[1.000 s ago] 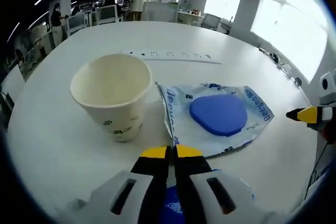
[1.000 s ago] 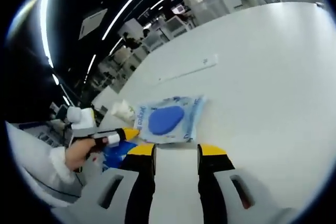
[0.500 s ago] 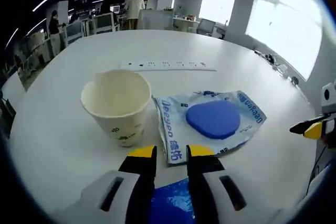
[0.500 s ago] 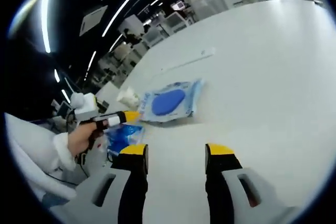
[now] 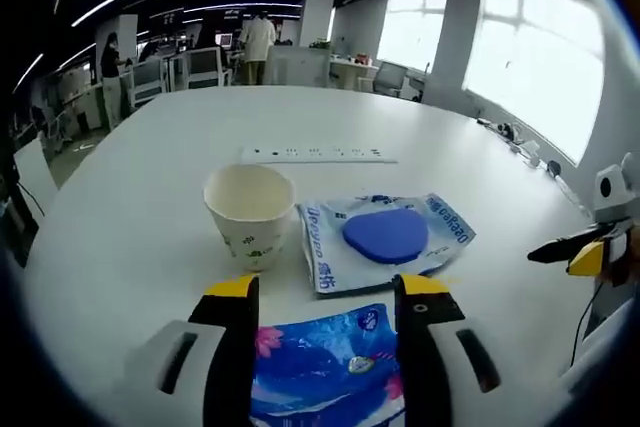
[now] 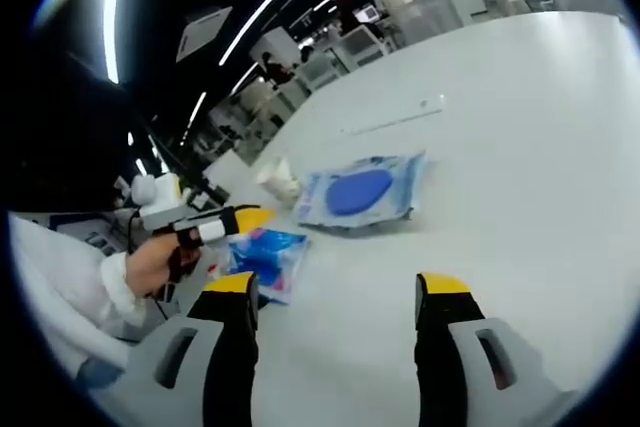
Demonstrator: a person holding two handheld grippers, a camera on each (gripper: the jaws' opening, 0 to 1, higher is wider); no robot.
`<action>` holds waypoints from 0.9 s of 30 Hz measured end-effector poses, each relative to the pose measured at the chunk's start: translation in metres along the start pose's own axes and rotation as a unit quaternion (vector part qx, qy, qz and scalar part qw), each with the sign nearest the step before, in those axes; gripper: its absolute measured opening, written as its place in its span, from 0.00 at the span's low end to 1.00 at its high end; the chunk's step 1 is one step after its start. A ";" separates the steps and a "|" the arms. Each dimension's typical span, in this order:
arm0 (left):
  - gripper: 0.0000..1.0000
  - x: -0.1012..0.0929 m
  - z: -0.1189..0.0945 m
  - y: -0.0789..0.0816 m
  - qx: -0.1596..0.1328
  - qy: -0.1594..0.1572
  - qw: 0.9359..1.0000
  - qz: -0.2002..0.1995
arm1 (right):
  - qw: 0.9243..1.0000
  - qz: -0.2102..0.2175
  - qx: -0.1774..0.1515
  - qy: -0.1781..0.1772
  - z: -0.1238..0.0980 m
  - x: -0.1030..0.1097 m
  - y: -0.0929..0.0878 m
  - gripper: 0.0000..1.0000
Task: Arrange the tabletop items into an orderly group along one side of the table until the central work area is clear of visible clutter.
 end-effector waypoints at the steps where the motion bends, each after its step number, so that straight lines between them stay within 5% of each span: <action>1: 0.68 0.001 -0.004 -0.001 0.005 0.003 1.000 -0.007 | 1.000 -0.009 -0.003 0.015 -0.002 0.005 0.000 0.67; 16: 0.68 0.005 -0.063 -0.021 -0.004 0.021 1.000 -0.008 | 0.999 -0.017 -0.009 0.045 -0.014 0.024 -0.011 0.75; 27: 0.64 0.013 -0.085 -0.036 -0.006 0.043 0.999 -0.019 | 0.998 -0.016 0.006 0.058 -0.019 0.033 -0.022 0.77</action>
Point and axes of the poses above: the point that each gripper's makers call its tool centre point, and the gripper's own axes: z roughly forward along the fingers, x roughly to its left, y roughly out of its top, the point moved 9 cm from there along -z, roughly backward along the fingers, and after that the axes turned 11 degrees about -z, right-handed, at the moved point
